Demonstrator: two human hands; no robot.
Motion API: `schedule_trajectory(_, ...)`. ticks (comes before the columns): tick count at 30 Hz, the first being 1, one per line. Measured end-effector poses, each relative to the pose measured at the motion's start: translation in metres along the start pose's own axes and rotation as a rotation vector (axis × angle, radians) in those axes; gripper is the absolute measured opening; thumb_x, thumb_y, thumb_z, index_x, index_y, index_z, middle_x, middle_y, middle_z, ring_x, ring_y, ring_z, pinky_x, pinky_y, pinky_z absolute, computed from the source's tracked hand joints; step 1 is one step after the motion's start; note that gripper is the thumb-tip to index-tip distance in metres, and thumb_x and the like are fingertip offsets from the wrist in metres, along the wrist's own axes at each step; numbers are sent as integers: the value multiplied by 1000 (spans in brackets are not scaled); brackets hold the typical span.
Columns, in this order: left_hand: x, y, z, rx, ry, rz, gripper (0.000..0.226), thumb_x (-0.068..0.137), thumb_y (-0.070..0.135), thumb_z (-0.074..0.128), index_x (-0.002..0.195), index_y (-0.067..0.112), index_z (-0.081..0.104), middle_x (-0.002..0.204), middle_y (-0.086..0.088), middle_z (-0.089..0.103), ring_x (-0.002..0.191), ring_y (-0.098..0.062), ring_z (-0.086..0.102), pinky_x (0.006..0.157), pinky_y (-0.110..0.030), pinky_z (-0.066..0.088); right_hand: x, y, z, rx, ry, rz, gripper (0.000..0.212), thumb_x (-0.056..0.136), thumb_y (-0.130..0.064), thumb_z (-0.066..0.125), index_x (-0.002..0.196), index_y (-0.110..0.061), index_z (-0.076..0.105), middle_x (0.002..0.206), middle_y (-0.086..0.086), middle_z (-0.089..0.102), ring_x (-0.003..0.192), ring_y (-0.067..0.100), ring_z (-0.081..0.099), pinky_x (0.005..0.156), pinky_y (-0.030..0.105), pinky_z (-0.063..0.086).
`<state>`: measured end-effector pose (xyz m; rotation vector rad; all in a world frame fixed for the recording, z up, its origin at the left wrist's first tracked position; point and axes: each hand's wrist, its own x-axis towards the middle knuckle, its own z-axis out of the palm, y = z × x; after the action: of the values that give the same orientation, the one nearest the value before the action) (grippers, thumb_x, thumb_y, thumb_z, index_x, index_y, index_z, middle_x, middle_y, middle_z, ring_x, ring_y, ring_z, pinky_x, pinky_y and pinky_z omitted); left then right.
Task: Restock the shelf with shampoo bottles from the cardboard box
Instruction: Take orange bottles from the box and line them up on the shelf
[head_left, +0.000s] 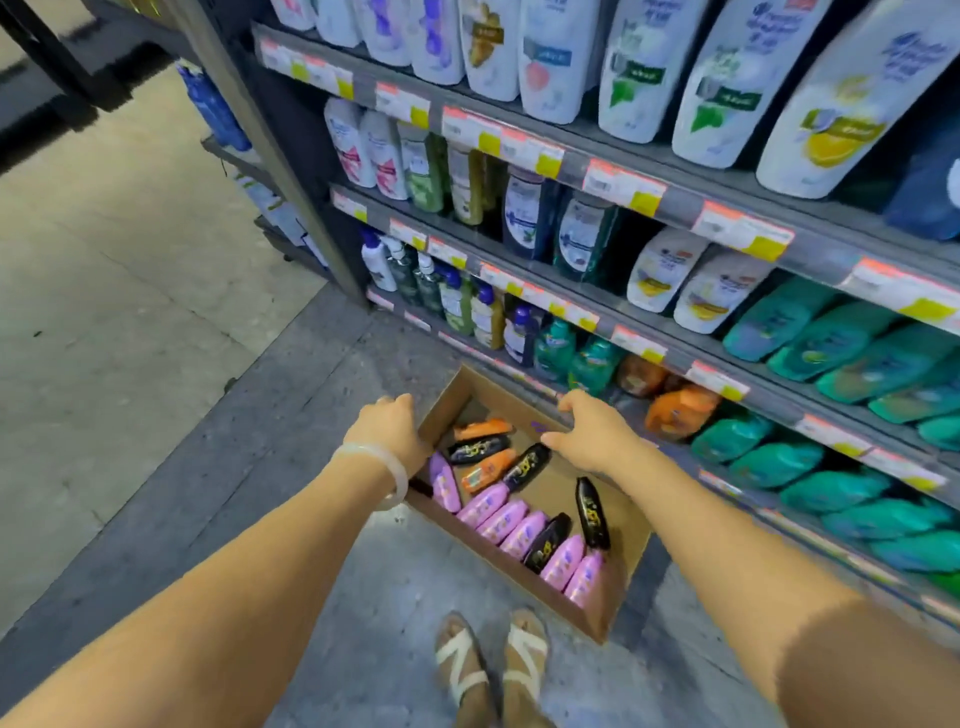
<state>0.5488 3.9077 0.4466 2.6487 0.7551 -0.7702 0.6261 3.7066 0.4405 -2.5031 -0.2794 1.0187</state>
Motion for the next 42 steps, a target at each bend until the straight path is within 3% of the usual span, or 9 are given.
schedule_trajectory(6, 60, -12, 60, -4, -110, 58, 46, 80, 27, 66, 121, 12, 50, 122, -15, 56, 116, -33, 52, 95, -36, 45, 59, 27, 39, 133, -25, 167, 40, 90, -26, 57, 124, -7, 46, 129, 13, 52, 117, 29, 51, 91, 32, 42)
schedule_trajectory(8, 82, -19, 82, 1, -170, 68, 43, 78, 28, 67, 116, 14, 53, 117, -13, 60, 111, -32, 56, 93, -34, 46, 73, 38, 65, 190, -7, 220, 12, 89, -23, 58, 100, -18, 55, 102, 8, 62, 99, 26, 56, 81, 29, 41)
schedule_trajectory(10, 104, -27, 106, 0, -224, 66, 39, 80, 25, 60, 117, 15, 55, 118, -11, 60, 110, -29, 57, 95, -32, 46, 88, 49, 99, 202, -3, 263, 14, 86, -24, 59, 77, -23, 48, 76, -1, 56, 81, 21, 53, 71, 24, 37)
schedule_trajectory(17, 219, -49, 192, 148, -345, 139, 59, 83, 17, 52, 139, 15, 33, 144, -10, 33, 133, -28, 32, 111, -34, 32, 189, 78, 218, 349, -43, 448, 34, 81, -26, 67, 109, -11, 53, 107, 9, 62, 100, 22, 59, 83, 27, 41)
schedule_trajectory(21, 300, -55, 256, 186, -350, 193, 74, 85, 28, 59, 146, 15, 19, 156, -10, 8, 143, -30, 13, 117, -34, 19, 279, 96, 295, 557, 37, 495, 29, 78, -30, 71, 88, -10, 54, 83, 1, 49, 85, 13, 45, 69, 22, 31)
schedule_trajectory(23, 339, -57, 291, 135, -336, 209, 78, 82, 30, 64, 145, 14, 21, 154, -11, 13, 140, -30, 19, 115, -34, 22, 319, 107, 331, 628, 67, 528, 34, 77, -34, 72, 86, -8, 53, 80, 7, 53, 82, 17, 49, 67, 21, 30)
schedule_trajectory(27, 416, -53, 350, 48, -302, 234, 81, 79, 29, 70, 143, 9, 23, 148, -14, 25, 133, -33, 31, 109, -32, 27, 390, 126, 386, 710, 157, 584, 55, 77, -33, 73, 114, 0, 50, 109, 17, 65, 106, 28, 60, 82, 30, 43)
schedule_trajectory(36, 516, -28, 434, 118, -216, 216, 58, 85, 20, 62, 133, 2, 34, 136, -19, 45, 128, -34, 44, 103, -38, 36, 484, 153, 459, 705, 187, 787, 81, 72, -30, 75, 132, 4, 32, 136, 18, 44, 125, 32, 46, 103, 37, 40)
schedule_trajectory(42, 531, -19, 438, 258, -262, 155, 44, 77, 29, 72, 113, 5, 61, 109, -11, 65, 107, -25, 62, 82, -30, 48, 494, 161, 472, 735, 228, 877, 81, 70, -36, 75, 129, -1, 32, 131, 13, 42, 119, 31, 48, 83, 27, 40)
